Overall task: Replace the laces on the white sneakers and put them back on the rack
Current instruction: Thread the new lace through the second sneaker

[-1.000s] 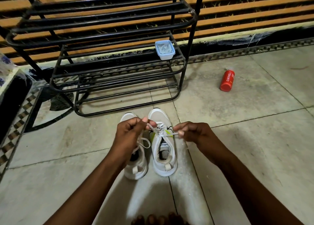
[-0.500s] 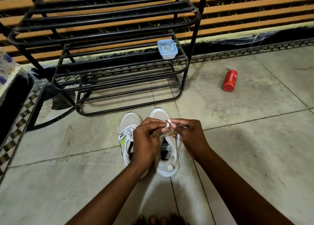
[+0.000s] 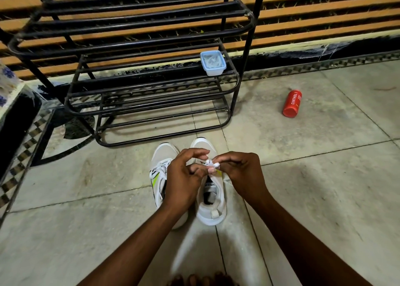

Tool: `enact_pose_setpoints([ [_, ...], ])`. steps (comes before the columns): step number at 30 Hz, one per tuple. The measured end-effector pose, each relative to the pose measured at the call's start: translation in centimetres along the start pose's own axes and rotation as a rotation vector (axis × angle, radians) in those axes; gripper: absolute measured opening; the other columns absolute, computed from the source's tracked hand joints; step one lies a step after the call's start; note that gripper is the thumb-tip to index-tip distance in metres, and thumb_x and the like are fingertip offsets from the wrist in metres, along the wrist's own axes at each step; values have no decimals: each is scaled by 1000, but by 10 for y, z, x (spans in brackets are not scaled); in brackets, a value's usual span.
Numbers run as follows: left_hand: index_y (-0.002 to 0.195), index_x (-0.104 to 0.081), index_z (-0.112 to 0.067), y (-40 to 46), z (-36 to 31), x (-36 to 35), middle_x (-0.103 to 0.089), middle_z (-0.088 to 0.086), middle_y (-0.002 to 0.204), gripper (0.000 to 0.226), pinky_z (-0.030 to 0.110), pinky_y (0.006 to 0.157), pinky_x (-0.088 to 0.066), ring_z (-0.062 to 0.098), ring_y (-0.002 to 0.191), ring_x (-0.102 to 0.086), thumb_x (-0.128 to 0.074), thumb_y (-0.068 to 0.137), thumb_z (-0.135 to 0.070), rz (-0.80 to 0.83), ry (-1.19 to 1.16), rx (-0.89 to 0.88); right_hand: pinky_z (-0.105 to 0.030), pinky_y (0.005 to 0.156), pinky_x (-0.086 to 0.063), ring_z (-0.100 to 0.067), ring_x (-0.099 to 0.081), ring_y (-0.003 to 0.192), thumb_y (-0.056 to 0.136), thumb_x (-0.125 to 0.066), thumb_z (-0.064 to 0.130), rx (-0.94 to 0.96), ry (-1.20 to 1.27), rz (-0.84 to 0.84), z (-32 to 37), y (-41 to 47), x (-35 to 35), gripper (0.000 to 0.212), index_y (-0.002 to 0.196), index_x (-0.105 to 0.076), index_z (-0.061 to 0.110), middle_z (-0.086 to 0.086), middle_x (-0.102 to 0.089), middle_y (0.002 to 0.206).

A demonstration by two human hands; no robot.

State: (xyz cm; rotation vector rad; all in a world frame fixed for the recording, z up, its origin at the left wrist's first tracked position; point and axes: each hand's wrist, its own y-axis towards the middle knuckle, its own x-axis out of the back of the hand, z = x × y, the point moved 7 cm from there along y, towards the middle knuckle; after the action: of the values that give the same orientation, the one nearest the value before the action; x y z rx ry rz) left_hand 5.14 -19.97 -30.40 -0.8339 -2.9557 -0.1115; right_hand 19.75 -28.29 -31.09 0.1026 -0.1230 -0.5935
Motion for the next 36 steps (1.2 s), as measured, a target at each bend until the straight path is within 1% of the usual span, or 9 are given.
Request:
enact_pose_setpoints([
  [3, 88, -75, -20, 2, 2, 2, -71, 9, 97, 22, 58, 82, -59, 30, 83, -76, -85, 78, -3, -20, 53, -25, -34, 81, -59, -19, -76, 85, 83, -71, -11, 37, -40, 33, 0, -2, 1, 21, 89, -80, 7, 0, -79, 86],
  [8, 83, -73, -21, 3, 0, 2, -71, 15, 95, 19, 59, 80, -60, 31, 80, -77, -84, 81, -6, -18, 50, -25, -48, 84, -61, -23, -76, 88, 84, -79, 7, 49, -40, 83, 3, -2, 2, 9, 93, -79, 10, -2, -79, 89],
  [14, 82, -73, -13, 9, -9, 10, -71, 3, 87, 15, 34, 70, -56, 21, 78, -72, -76, 88, 0, -65, 173, -91, -37, 69, -54, -19, -69, 88, 93, -71, 12, 128, -185, -27, 10, -1, 5, 10, 85, -71, 18, 4, -69, 89],
  [19, 82, -69, -26, 24, -4, 42, -71, -10, 77, 19, 23, 67, -52, 9, 74, -68, -75, 90, -9, -64, 500, -87, -31, 61, -54, -24, -71, 66, 92, -70, 2, 11, -13, -63, 0, -1, 25, 8, 88, -71, 9, -7, -71, 69],
  [24, 78, -71, -23, 36, 1, 58, -70, -8, 65, 22, 8, 61, -42, 0, 65, -66, -74, 88, -3, 43, 703, -17, -31, 60, -57, -25, -70, 64, 90, -67, -8, 30, 59, -8, 1, 0, 31, 19, 104, -76, 2, -11, -72, 75],
  [28, 80, -67, -11, 40, 2, 54, -69, -1, 60, 15, 13, 56, -46, 2, 53, -63, -72, 91, -3, 13, 580, 95, -32, 58, -56, -34, -69, 65, 91, -63, -12, 51, 69, 116, 10, 2, 25, 17, 98, -77, -4, -16, -68, 80],
  [31, 88, -62, 2, 43, 7, 43, -74, 11, 69, 10, 27, 55, -53, 21, 60, -69, -68, 95, -1, -20, 218, 256, -35, 60, -58, -31, -70, 66, 92, -65, -9, 51, 36, 213, 16, 2, 18, 17, 102, -77, -4, -16, -69, 83],
  [33, 95, -59, 8, 42, 4, 29, -74, 20, 76, 9, 27, 54, -56, 25, 62, -71, -64, 98, 2, -27, 1, 338, -35, 61, -59, -27, -70, 67, 92, -65, -9, 118, -32, 278, 24, 0, 12, 22, 109, -77, 0, -13, -68, 85],
  [36, 106, -56, 7, 40, -2, 5, -77, 19, 82, 11, 24, 56, -57, 22, 67, -75, -59, 102, -2, 74, -79, 333, -35, 59, -57, -24, -69, 66, 92, -66, -6, 182, -105, 345, 35, 0, 1, 22, 109, -78, 2, -9, -67, 86],
])
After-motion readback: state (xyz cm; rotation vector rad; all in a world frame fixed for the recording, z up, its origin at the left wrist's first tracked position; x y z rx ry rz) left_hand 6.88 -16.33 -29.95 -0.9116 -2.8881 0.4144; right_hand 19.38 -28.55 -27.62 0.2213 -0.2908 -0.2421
